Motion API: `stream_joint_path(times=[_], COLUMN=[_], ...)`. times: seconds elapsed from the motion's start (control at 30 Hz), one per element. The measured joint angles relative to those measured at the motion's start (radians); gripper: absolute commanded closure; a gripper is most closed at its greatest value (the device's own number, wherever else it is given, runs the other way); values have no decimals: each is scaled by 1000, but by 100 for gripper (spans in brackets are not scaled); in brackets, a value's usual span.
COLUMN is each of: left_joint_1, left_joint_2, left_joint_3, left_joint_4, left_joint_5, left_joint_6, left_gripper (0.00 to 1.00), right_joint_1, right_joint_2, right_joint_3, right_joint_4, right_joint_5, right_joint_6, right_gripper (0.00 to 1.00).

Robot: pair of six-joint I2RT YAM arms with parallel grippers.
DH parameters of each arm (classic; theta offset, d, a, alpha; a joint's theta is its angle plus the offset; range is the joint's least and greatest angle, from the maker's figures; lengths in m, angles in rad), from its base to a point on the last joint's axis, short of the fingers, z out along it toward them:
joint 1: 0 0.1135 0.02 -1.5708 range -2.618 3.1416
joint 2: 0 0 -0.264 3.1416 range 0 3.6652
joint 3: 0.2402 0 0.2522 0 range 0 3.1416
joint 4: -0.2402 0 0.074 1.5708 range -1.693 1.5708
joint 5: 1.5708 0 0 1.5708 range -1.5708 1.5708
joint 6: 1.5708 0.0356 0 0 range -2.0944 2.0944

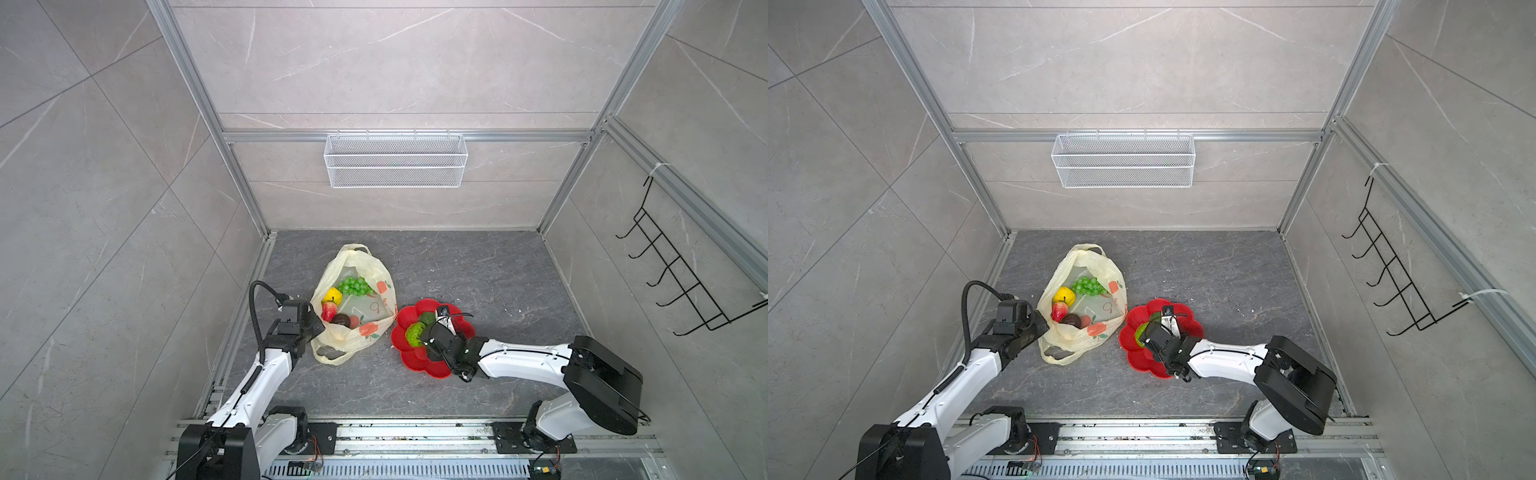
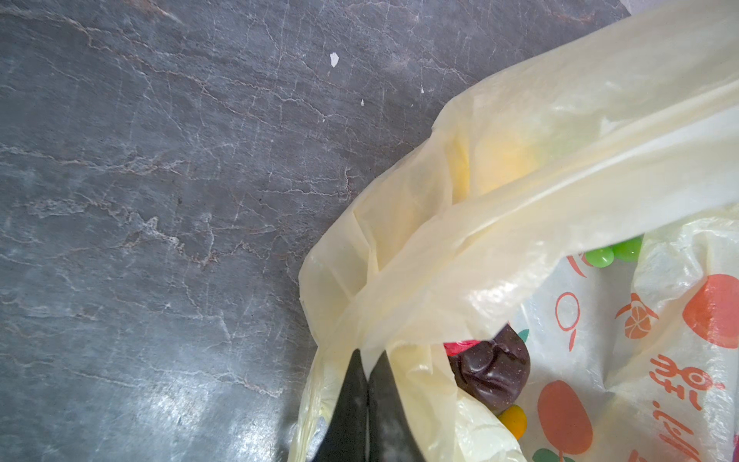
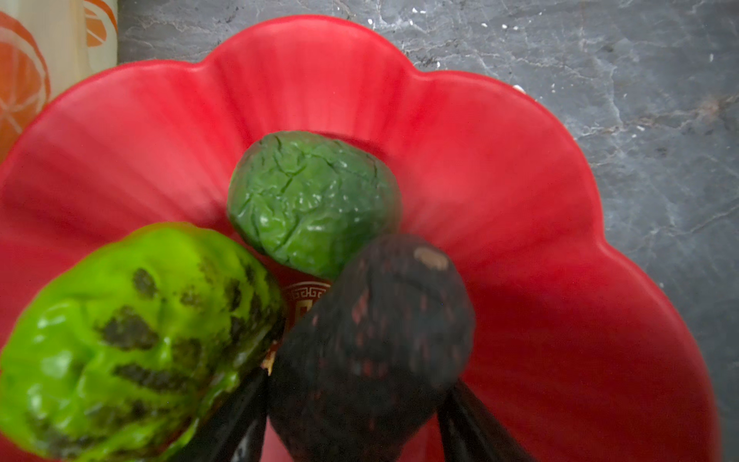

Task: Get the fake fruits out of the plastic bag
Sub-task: 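Open the right gripper to release the avocado on the plate, then move the right gripper back deep into the bag toward the yellow fruit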

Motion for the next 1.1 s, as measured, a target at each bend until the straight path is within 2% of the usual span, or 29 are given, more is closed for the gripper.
stream_joint_path(times=[0.33,0.63,0.9,1.1], left_joint_1=[0,0,0,0], left_joint_2=[0,0,-66,-139], left_joint_3=[0,-1,-36,-42], left_joint_4=[0,0,-12,-43], left_joint_5=[0,1,2,0], left_joint_6=[2,2,-16,-34], left_gripper=[100,100,100,100], right_joint_1=[0,0,27,29], right_joint_2=[-13,-133,-166,0], right_joint_3=[0,27,212,416], right_joint_4=[-8,-113,-179,-130], right_joint_5=[0,19,-5,-106], right_joint_6=[-2,-2,-32,-35], right_gripper=[27,27,28,28])
